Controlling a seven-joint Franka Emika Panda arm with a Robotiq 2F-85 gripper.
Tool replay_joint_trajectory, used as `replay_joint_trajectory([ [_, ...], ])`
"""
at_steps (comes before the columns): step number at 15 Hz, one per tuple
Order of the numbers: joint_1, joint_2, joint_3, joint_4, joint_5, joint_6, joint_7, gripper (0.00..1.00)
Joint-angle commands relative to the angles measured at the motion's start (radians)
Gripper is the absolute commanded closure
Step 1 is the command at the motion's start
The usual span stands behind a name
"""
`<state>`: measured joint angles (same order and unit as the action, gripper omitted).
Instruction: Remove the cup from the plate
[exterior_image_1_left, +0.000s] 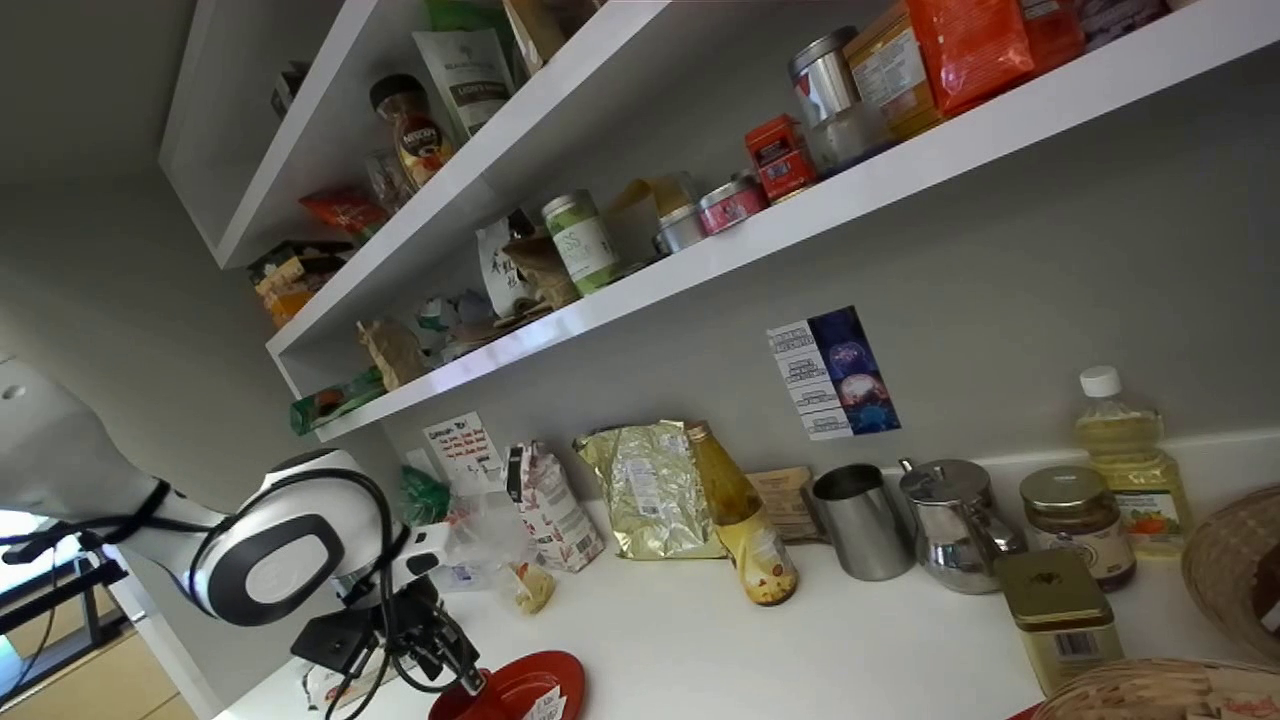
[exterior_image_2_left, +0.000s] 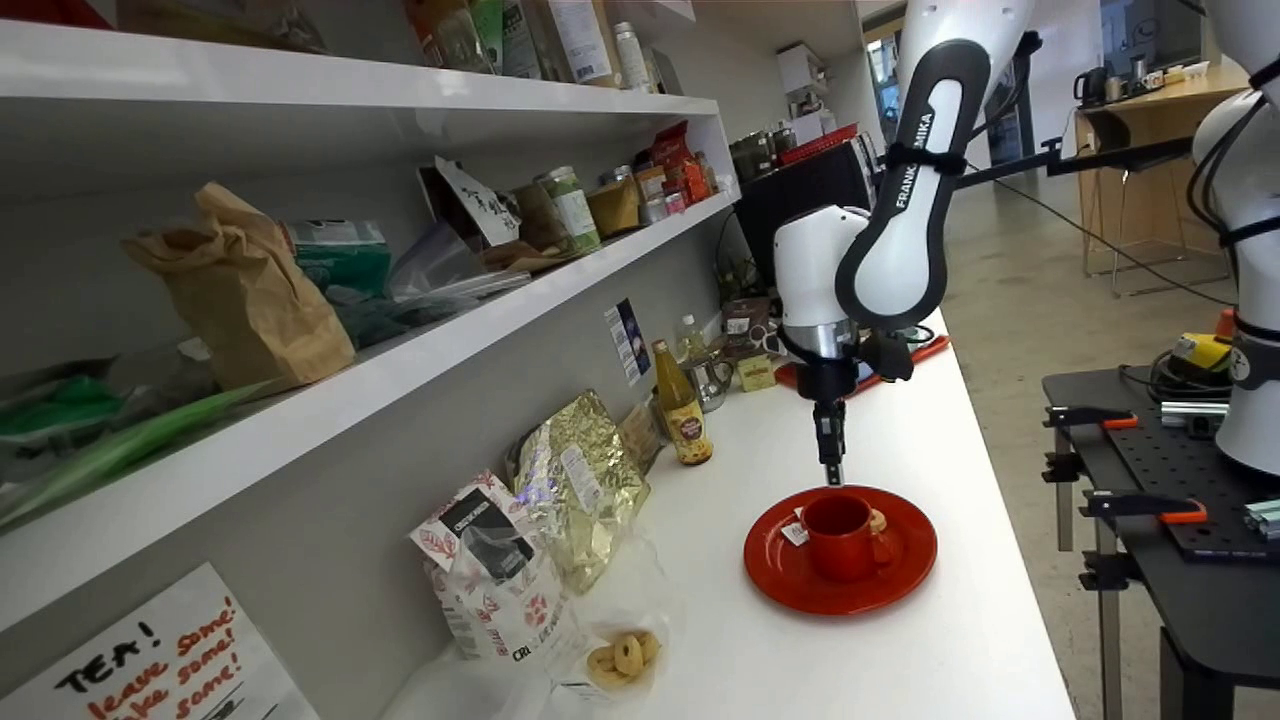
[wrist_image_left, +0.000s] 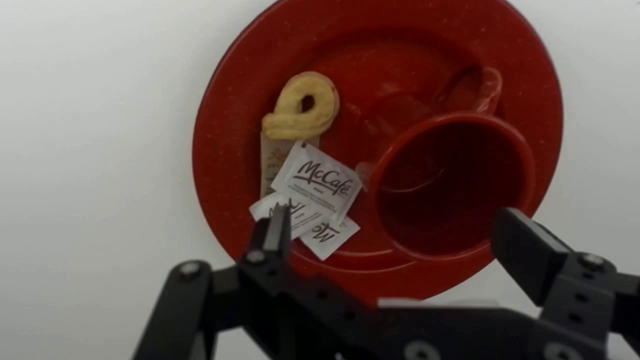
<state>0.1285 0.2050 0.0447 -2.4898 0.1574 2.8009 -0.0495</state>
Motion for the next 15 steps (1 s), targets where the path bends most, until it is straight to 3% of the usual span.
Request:
replay_joint_trajectory([
  [1, -0.009, 0.085, -0.025, 0.063, -0.079, 0.053, 0.11, 0.0],
  [15, 0.068, 0.144, -0.006, 0.103, -0.092, 0.019, 0.262, 0.0],
])
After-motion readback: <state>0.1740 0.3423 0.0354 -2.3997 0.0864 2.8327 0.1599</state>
